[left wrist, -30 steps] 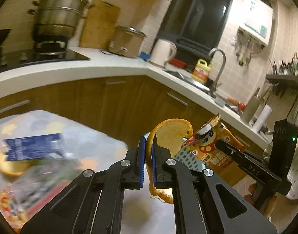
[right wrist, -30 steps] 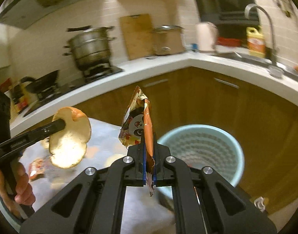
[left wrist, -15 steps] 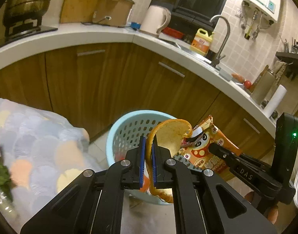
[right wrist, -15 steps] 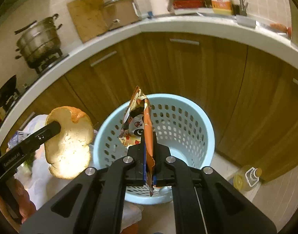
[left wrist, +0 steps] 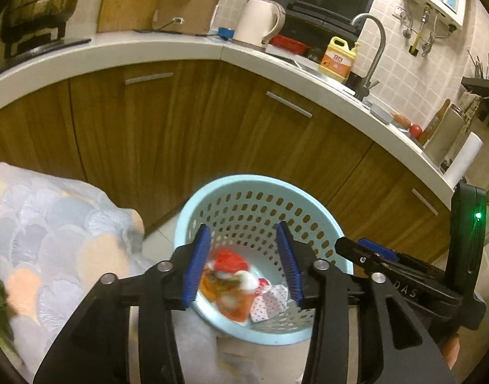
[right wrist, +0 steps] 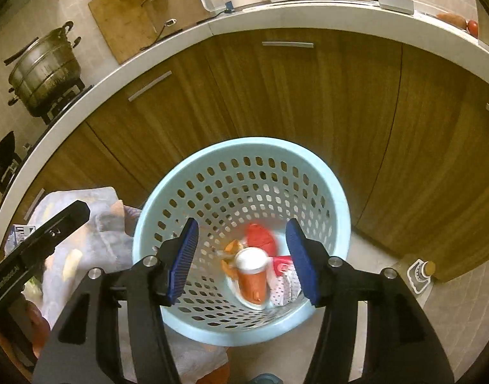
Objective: Collect trash
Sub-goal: 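Carry the bread and wrapper over the wastebasket and open both tools, then move both tools back over the table toward the peel and plastic bag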
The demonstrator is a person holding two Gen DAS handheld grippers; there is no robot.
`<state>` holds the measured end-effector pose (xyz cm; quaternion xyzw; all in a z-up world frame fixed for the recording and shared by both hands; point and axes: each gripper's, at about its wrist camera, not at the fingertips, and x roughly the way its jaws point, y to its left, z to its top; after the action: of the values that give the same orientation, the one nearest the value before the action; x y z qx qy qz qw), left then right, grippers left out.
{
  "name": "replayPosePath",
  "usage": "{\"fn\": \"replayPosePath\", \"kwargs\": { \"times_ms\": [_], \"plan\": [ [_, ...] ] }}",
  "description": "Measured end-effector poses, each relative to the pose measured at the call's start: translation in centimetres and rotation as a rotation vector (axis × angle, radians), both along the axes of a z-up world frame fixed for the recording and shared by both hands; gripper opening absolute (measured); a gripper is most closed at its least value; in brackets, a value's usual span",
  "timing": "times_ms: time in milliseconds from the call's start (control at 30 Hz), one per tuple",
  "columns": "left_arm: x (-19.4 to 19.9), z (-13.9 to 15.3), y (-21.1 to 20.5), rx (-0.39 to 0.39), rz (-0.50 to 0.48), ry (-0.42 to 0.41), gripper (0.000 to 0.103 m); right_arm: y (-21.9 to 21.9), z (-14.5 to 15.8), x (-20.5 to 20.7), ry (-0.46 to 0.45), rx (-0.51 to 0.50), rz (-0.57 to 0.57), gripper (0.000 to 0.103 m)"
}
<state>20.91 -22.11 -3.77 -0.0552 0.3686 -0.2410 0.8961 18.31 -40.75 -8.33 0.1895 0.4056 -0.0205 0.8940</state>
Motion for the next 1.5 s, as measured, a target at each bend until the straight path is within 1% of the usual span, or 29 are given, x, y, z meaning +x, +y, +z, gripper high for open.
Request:
{"fn": "replayPosePath", "kwargs": {
  "times_ms": [167, 333, 433, 633, 767, 900, 933, 1000, 1033, 1100, 1233, 1300, 1333, 1367, 1433, 1500],
  "plan": [
    [-1.2, 1.2, 0.9, 0.016, 0.014, -0.042, 0.044, 1.5, 1.7, -0.6, -0.051, -0.015, 0.031, 0.053],
    [-2.5, 2.5, 2.4, 0.004, 0.032, -0.07, 0.046, 3.5, 3.4, -1.1, -0.091, -0.02, 0.067, 0.053],
    [-3.7, 3.7, 3.9, -0.006, 0.035, -0.1, 0.046, 5.0, 4.1, -1.4, -0.105, -0.021, 0.094, 0.053],
    [-6.7, 6.4, 8.1, -0.014, 0.095, -0.169, 0.046, 9.1, 5.3, -1.9, -0.14, -0.023, 0.178, 0.053],
    [-8.7, 7.8, 11.9, -0.005, 0.163, -0.209, 0.047, 12.8, 6.0, -2.5, -0.166, -0.025, 0.248, 0.053],
    [-10.7, 8.5, 16.4, 0.004, 0.254, -0.232, 0.05, 16.4, 6.6, -3.0, -0.191, -0.028, 0.314, 0.053],
    [-11.3, 8.6, 17.7, 0.007, 0.283, -0.232, 0.051, 17.5, 6.7, -3.2, -0.198, -0.029, 0.331, 0.054],
    [-12.4, 8.6, 20.1, 0.01, 0.338, -0.233, 0.052, 19.2, 6.8, -3.6, -0.208, -0.03, 0.35, 0.06],
    [-12.9, 8.6, 21.1, 0.01, 0.36, -0.233, 0.055, 20.1, 6.8, -3.8, -0.211, -0.023, 0.354, 0.066],
    [-14.1, 8.3, 24.1, 0.01, 0.428, -0.227, 0.059, 21.8, 6.5, -4.1, -0.21, 0.003, 0.375, 0.067],
    [-16.1, 7.7, 29.2, 0.012, 0.546, -0.199, 0.059, 25.0, 6.0, -4.7, -0.214, 0.019, 0.42, 0.068],
    [-17.0, 7.2, 31.3, 0.014, 0.593, -0.186, 0.06, 26.2, 5.9, -4.8, -0.213, 0.027, 0.439, 0.073],
    [-17.4, 6.8, 32.2, 0.02, 0.608, -0.178, 0.061, 26.7, 5.9, -4.9, -0.214, 0.028, 0.442, 0.078],
    [-17.9, 6.2, 33.5, 0.033, 0.642, -0.156, 0.062, 27.2, 5.9, -5.0, -0.215, 0.028, 0.443, 0.081],
    [-18.6, 4.9, 35.4, 0.043, 0.69, -0.113, 0.063, 28.2, 5.7, -5.2, -0.217, 0.027, 0.453, 0.082],
    [-18.7, 3.6, 36.8, 0.03, 0.71, -0.066, 0.063, 28.9, 5.4, -5.3, -0.216, 0.016, 0.462, 0.083]
  ]
}}
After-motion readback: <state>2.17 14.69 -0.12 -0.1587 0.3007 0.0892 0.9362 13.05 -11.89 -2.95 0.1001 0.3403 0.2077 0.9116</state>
